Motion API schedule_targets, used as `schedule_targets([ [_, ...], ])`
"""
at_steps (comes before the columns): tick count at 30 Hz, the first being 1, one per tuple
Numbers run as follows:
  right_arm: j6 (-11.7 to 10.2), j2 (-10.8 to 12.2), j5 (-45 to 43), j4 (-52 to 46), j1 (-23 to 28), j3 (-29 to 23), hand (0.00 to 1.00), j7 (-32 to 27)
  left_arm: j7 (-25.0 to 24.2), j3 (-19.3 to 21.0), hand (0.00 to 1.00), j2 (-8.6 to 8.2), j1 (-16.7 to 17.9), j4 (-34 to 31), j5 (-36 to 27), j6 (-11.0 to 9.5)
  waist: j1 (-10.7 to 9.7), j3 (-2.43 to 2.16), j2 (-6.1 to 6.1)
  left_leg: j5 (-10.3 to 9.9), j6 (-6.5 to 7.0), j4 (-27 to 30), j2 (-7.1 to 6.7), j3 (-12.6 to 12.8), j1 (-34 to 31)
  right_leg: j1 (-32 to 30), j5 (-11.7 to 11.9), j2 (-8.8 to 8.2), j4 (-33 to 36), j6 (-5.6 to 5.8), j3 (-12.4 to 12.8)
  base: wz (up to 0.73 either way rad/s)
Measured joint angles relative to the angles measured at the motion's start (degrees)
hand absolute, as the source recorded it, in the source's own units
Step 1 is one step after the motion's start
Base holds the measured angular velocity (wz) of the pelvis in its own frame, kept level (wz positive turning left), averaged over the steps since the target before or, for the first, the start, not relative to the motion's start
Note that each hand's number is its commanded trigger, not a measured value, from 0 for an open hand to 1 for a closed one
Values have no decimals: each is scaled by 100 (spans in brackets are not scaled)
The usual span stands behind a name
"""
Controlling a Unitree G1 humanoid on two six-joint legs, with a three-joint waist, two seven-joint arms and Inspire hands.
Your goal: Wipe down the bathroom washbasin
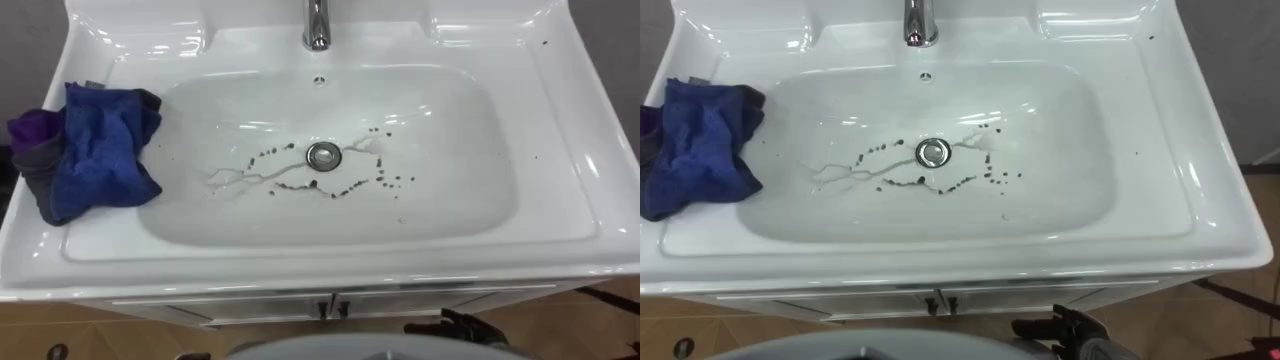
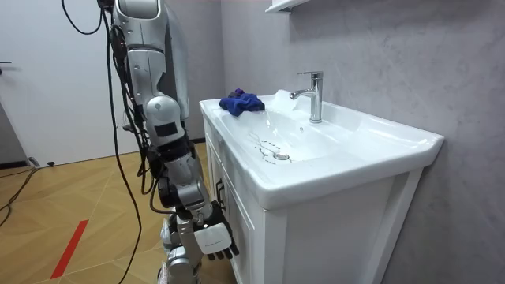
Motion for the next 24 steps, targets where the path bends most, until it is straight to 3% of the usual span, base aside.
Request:
schedule_targets([
  [9,61,-4,-1,20,-42,13,0,41,36,-31,0,28,30,-41,-262,59,-15,0,-17,-1,1,2,-3,34,0,0,-3,-12,9,5,-63,0],
  [16,111,-1,-2,98,-120,2,0,125,42,-6,0,160,119,-31,-1045,61,-27,13,-45,-1,1,9,-12,-29,-28,7,-5,-36,12,7,-95,5],
  [24,111,0,-27,-3,-66,-116,0,206,66,316,0,183,296,-30,-1682,58,-20,36,-31,-8,6,35,-18,-125,-33,33,-8,-39,6,10,-117,2],
])
